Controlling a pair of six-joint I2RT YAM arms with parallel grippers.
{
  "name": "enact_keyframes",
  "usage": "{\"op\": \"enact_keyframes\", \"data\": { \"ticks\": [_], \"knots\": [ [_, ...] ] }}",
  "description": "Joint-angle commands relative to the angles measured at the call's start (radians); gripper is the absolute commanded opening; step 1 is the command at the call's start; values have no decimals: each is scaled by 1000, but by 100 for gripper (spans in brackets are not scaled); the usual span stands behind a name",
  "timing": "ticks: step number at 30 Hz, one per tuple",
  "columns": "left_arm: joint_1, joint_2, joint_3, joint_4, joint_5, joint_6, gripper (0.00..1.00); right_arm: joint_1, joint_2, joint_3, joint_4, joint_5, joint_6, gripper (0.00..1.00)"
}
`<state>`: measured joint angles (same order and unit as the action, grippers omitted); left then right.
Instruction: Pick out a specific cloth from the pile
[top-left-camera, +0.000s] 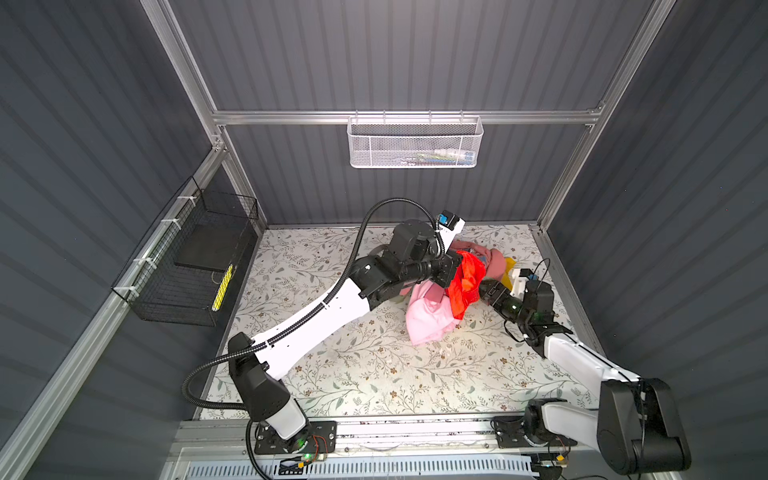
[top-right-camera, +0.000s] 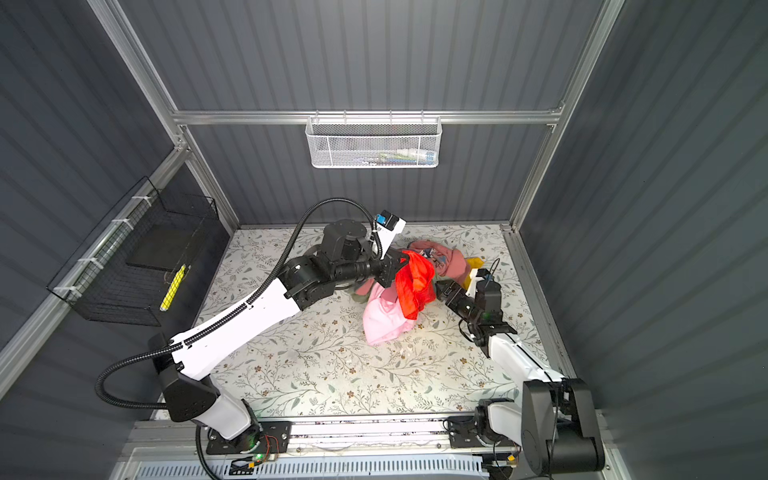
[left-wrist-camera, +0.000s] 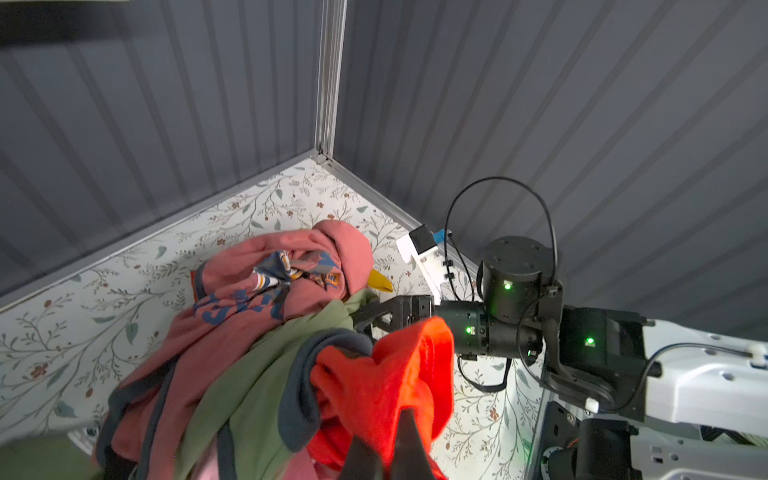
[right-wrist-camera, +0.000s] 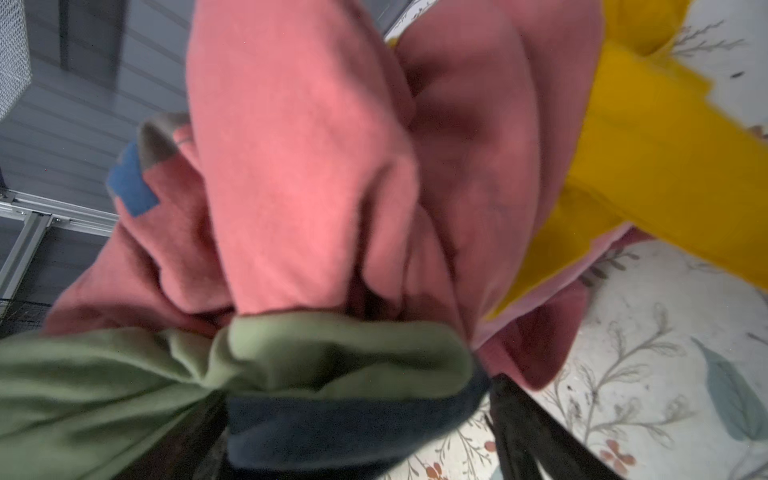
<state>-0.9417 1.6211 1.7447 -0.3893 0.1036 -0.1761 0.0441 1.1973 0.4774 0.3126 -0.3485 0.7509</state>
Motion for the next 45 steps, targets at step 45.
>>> {"op": "enact_keyframes", "data": {
  "ticks": [45],
  "knots": [
    [169, 401, 312, 389, 386, -245, 0, 80, -627, -3, -275, -121, -496, 99]
  ]
}}
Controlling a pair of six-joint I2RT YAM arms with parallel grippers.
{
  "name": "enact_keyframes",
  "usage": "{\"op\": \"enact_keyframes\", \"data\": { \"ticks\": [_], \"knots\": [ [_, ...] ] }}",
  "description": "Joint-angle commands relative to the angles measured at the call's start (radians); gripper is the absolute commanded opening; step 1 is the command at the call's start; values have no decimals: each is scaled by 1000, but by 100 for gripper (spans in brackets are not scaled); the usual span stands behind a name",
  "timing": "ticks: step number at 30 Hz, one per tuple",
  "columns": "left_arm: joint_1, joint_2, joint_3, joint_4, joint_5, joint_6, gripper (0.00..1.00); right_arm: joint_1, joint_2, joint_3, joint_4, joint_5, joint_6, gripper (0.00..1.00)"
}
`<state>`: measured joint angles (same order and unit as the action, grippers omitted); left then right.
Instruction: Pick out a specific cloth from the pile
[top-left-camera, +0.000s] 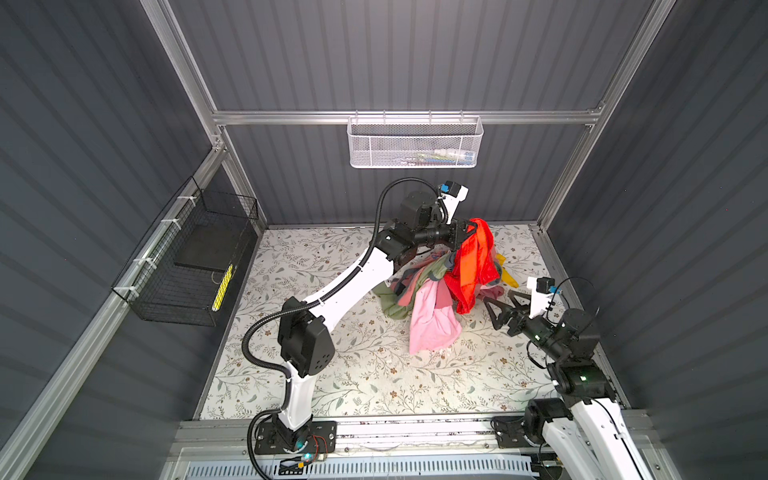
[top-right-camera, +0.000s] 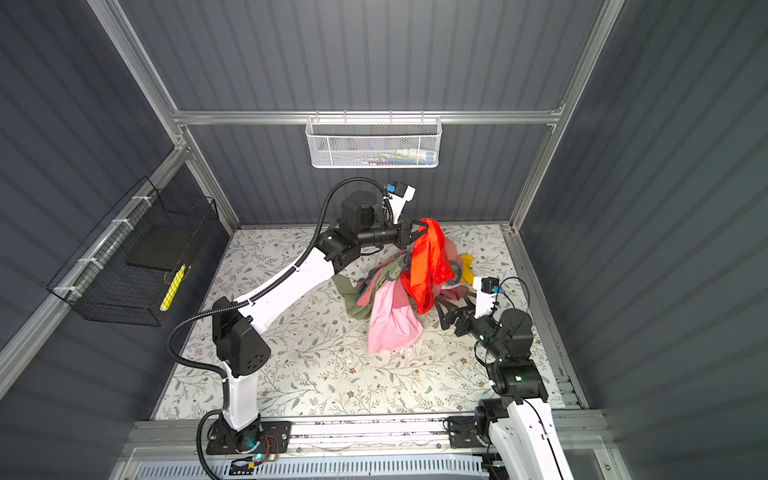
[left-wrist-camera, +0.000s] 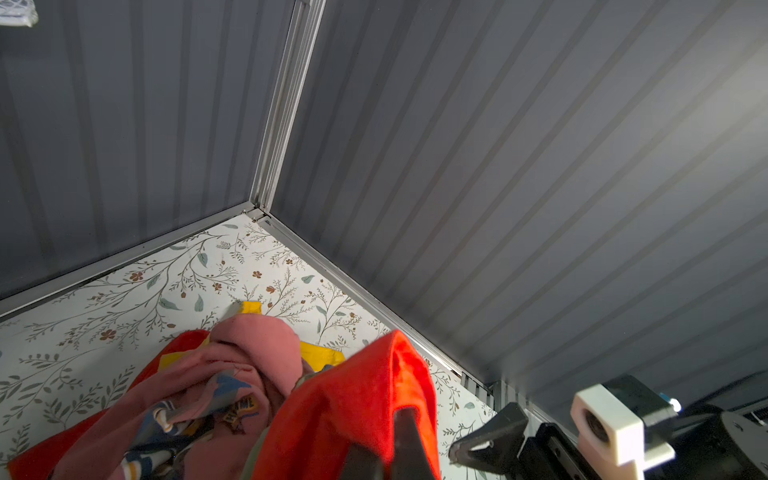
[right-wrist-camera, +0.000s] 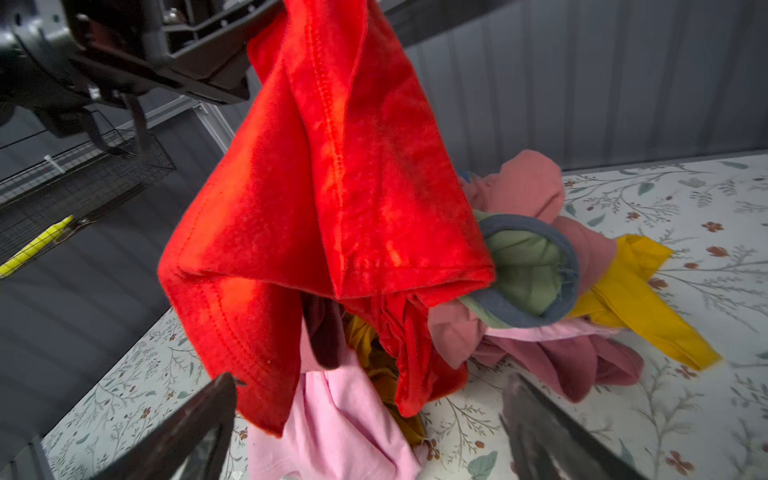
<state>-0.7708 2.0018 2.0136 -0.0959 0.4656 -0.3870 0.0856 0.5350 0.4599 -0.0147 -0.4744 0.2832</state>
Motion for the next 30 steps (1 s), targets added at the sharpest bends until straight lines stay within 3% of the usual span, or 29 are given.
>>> {"op": "enact_keyframes", "data": {
  "ticks": [1, 5, 9, 11, 14, 17, 24, 25, 30],
  "knots": [
    [-2, 26, 41, 102, 27, -43, 0, 68, 59, 26, 58, 26, -44, 99],
    [-2, 37, 22, 120, 41, -69, 0, 182, 170, 72, 85, 160, -88, 99],
    [-2, 25, -9, 138, 52, -85, 0, 204, 300, 126, 91, 298, -124, 97],
    [-2, 19, -24, 136, 53, -81, 0, 204, 355, 147, 126, 303, -131, 92],
    [-2, 18, -42, 137, 56, -82, 0, 206, 447, 189, 163, 259, -120, 74],
    [-2, 14, -62, 137, 55, -84, 0, 205, 507, 220, 173, 247, -112, 50],
    [30, -20, -146, 126, 0, -91, 1, 204, 497, 225, 188, 226, -103, 5],
    [34, -25, -159, 125, -11, -91, 5, 204, 492, 237, 168, 225, -106, 0],
    [38, -61, -203, 98, -81, -65, 42, 204, 475, 296, 84, 227, -109, 0]
  ]
}}
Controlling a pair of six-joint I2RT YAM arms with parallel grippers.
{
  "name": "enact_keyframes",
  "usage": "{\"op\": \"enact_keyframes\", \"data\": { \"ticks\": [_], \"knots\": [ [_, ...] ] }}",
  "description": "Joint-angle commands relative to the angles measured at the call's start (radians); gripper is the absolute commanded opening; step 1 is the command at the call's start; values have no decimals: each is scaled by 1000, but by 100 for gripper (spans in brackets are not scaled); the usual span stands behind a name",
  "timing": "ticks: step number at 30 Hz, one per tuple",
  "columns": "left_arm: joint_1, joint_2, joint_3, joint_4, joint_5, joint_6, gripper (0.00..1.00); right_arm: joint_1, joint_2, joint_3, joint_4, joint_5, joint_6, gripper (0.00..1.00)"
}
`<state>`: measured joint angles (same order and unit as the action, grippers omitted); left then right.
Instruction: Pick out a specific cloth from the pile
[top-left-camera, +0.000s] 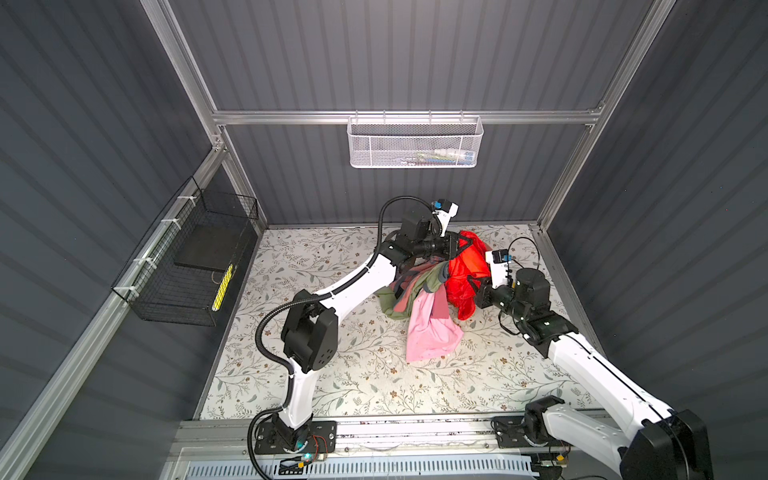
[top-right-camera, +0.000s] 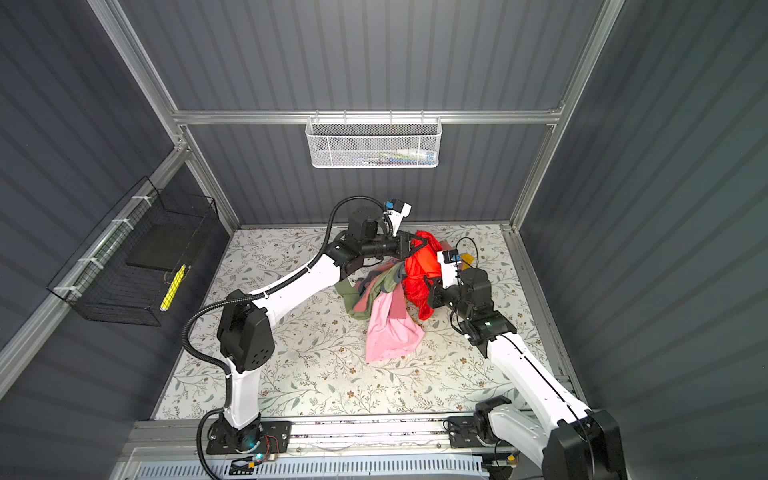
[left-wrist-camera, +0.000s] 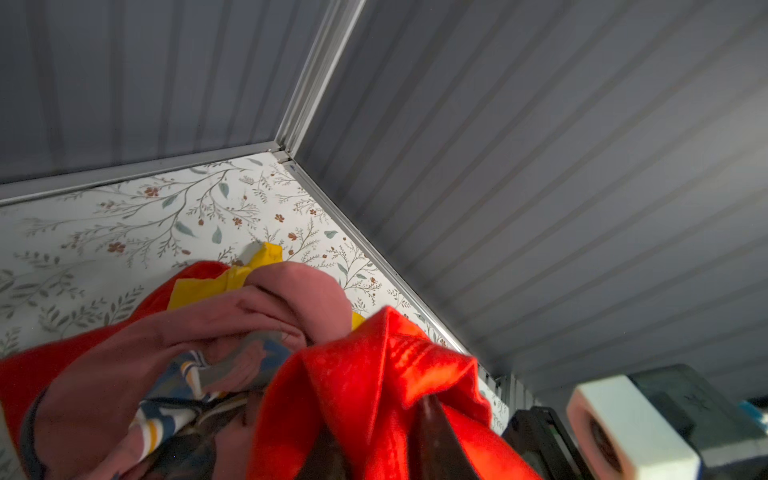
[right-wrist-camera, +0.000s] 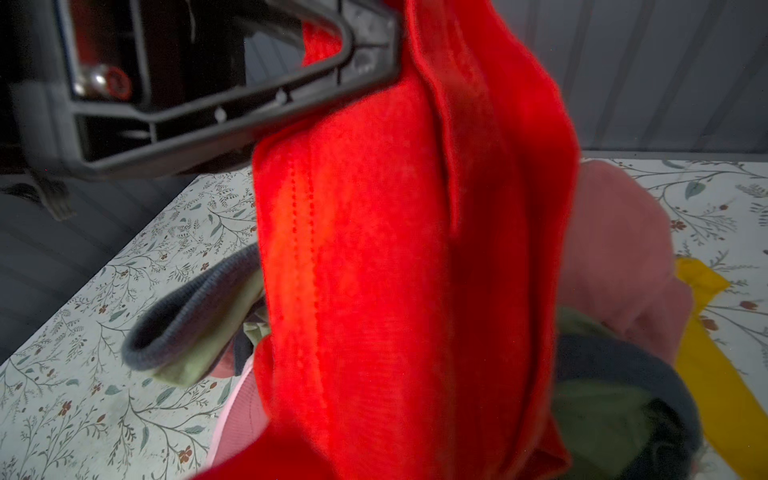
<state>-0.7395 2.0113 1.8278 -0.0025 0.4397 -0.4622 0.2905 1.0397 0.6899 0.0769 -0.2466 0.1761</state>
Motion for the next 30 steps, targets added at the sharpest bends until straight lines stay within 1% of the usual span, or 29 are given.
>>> {"op": "enact_keyframes", "data": {
  "ticks": [1, 3, 5, 6, 8, 10, 15, 17, 19, 21, 26, 28, 30],
  "knots": [
    [7, -80, -26, 2, -70, 14, 50, -1, -34, 76, -21, 1, 0, 0],
    [7, -101, -47, -10, -100, 35, 61, -2, -44, 101, -50, 0, 13, 0],
    [9, -129, -68, -21, -156, 58, 76, -4, -50, 131, -78, -7, 29, 0],
    [8, -147, -82, -30, -181, 72, 82, -5, -52, 149, -95, -17, 37, 0],
    [12, -180, -116, -36, -214, 91, 89, -7, -50, 182, -122, -36, 54, 0],
    [14, -210, -152, -45, -238, 108, 93, -8, -45, 216, -145, -52, 73, 0],
    [14, -260, -272, -112, -296, 143, 98, -10, -27, 276, -204, -56, 101, 0],
    [13, -270, -340, -121, -321, 131, 98, -10, -27, 286, -212, -49, 109, 0],
    [9, -269, -403, -102, -322, 114, 98, -10, -23, 301, -227, -36, 113, 0],
    [-9, -253, -447, -117, -348, 123, 97, -10, -15, 318, -245, -26, 118, 0],
    [-62, -210, -435, -162, -417, 174, 97, -10, 2, 361, -279, -22, 134, 0],
    [-66, -193, -435, -169, -437, 177, 97, -10, 0, 367, -280, -22, 142, 0],
    [-66, -173, -429, -171, -435, 174, 96, -10, -2, 374, -280, -23, 149, 0]
  ]
}}
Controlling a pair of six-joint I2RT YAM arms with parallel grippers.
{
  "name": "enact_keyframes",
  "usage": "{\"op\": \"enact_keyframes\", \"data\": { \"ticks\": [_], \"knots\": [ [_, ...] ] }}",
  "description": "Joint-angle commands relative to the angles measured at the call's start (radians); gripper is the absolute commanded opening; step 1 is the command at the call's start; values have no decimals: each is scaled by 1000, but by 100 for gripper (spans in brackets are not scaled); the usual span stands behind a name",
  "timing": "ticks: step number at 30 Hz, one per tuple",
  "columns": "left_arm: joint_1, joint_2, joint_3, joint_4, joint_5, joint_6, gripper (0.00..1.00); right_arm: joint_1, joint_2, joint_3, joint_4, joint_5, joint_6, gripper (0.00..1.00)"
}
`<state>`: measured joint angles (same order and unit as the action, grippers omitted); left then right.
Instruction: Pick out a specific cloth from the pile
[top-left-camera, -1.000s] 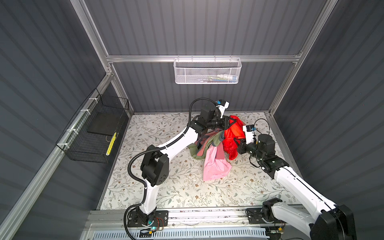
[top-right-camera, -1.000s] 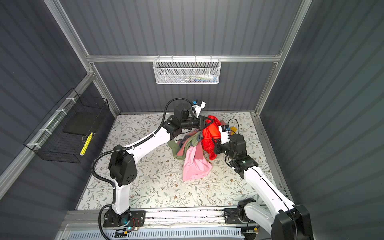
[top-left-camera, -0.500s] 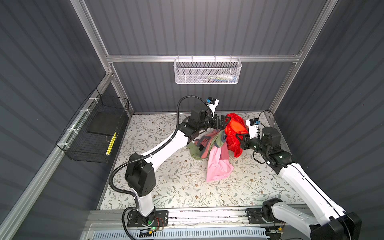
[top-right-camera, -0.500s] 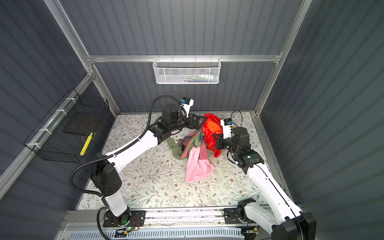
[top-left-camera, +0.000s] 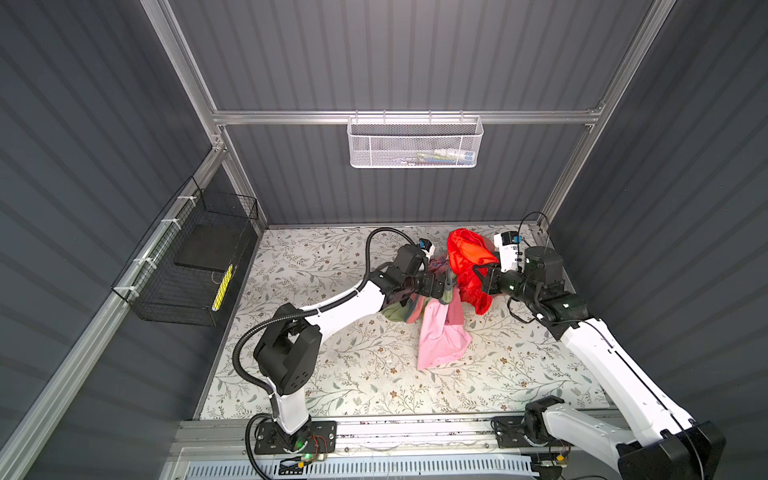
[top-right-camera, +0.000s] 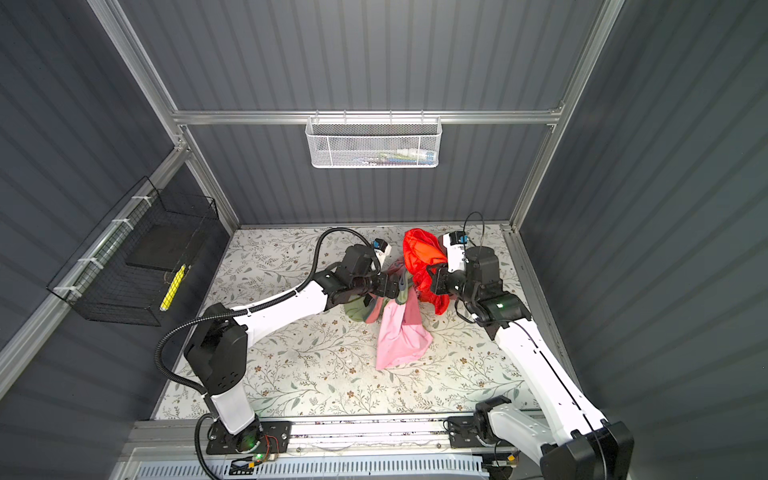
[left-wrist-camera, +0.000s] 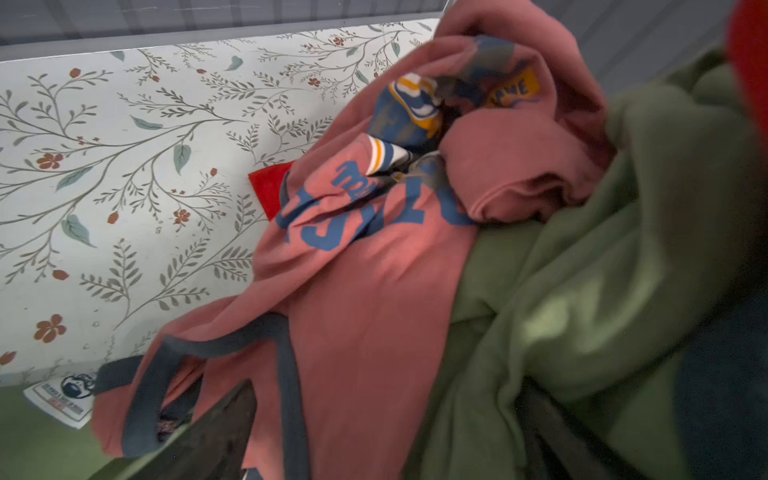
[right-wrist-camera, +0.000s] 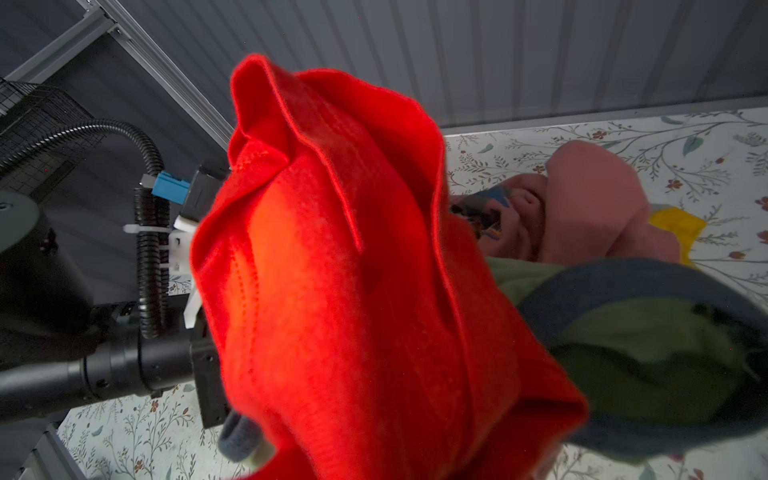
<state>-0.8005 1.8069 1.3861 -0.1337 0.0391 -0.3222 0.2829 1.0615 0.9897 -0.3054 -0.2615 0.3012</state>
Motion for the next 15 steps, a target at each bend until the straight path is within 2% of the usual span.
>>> {"op": "enact_keyframes", "data": {
  "ticks": [1, 4, 14, 15],
  "knots": [
    [-5, 39, 14, -38, -27, 32, 96, -2, -24, 78, 98, -6, 26, 0],
    [-16, 68, 16, -39, -39, 33, 95, -2, -18, 94, 88, -18, 30, 0],
    [-17, 272, 169, -119, -109, 50, 94, -2, -31, 182, 26, -62, 36, 0],
    [-17, 287, 180, -119, -113, 50, 94, -2, -36, 185, 25, -100, 40, 0]
  ]
}}
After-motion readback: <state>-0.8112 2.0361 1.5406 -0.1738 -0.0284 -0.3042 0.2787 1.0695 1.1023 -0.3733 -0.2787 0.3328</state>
